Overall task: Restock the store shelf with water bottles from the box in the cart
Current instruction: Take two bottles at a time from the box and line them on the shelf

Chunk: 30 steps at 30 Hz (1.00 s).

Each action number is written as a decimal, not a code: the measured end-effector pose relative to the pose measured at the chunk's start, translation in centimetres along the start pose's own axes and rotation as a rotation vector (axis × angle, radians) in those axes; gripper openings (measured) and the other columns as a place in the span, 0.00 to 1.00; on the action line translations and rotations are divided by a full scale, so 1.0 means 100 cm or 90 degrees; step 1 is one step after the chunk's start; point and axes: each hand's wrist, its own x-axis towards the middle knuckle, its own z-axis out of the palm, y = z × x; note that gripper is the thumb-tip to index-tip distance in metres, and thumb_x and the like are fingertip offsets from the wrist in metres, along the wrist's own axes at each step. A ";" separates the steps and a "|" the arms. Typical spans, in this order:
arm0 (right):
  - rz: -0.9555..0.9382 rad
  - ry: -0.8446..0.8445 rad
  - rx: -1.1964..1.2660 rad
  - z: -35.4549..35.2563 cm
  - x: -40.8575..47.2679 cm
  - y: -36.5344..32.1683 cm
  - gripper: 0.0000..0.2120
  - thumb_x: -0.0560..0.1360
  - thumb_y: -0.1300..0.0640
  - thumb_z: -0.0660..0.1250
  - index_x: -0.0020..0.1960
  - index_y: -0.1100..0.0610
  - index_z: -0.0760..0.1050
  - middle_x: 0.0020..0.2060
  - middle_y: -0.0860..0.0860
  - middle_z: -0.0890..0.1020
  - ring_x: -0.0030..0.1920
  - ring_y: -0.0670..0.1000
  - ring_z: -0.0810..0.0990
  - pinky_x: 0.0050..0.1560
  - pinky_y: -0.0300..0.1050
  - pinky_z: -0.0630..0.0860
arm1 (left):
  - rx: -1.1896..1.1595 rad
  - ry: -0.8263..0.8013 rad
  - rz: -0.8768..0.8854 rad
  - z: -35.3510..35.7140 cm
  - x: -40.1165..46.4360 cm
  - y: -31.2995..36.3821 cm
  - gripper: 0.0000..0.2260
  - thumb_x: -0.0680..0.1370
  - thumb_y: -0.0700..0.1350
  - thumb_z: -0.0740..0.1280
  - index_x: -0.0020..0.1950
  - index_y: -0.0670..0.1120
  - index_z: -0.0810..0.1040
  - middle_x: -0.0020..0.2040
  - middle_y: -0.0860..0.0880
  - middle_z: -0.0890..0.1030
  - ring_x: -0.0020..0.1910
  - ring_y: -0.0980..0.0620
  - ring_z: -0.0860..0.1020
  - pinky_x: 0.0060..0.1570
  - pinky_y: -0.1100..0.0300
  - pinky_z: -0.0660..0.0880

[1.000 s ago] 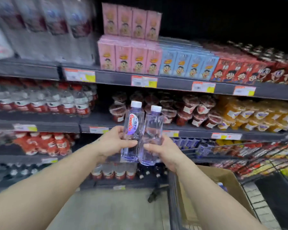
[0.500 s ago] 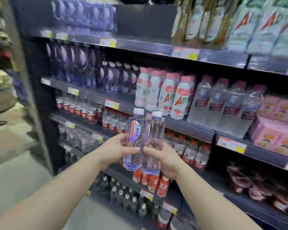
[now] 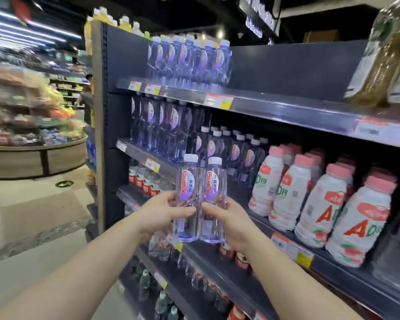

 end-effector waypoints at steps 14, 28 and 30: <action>-0.117 0.342 -0.292 -0.019 0.136 -0.024 0.32 0.65 0.42 0.76 0.64 0.50 0.68 0.60 0.41 0.77 0.60 0.44 0.76 0.64 0.47 0.72 | -0.044 -0.003 0.095 -0.071 0.179 0.012 0.34 0.67 0.51 0.79 0.69 0.44 0.71 0.60 0.48 0.83 0.58 0.51 0.81 0.57 0.54 0.74; 0.008 0.576 -0.360 -0.013 0.183 0.005 0.35 0.66 0.51 0.79 0.67 0.54 0.67 0.53 0.45 0.80 0.51 0.46 0.79 0.53 0.41 0.74 | 0.017 -0.169 0.111 -0.107 0.279 0.007 0.44 0.60 0.58 0.81 0.71 0.43 0.69 0.53 0.49 0.82 0.55 0.50 0.80 0.60 0.52 0.75; 0.089 0.583 -0.437 -0.013 0.182 0.009 0.34 0.63 0.52 0.81 0.62 0.55 0.68 0.53 0.49 0.80 0.50 0.49 0.79 0.49 0.43 0.75 | 0.017 -0.182 0.102 -0.108 0.282 0.004 0.43 0.59 0.58 0.81 0.69 0.44 0.72 0.55 0.44 0.83 0.56 0.46 0.82 0.63 0.46 0.76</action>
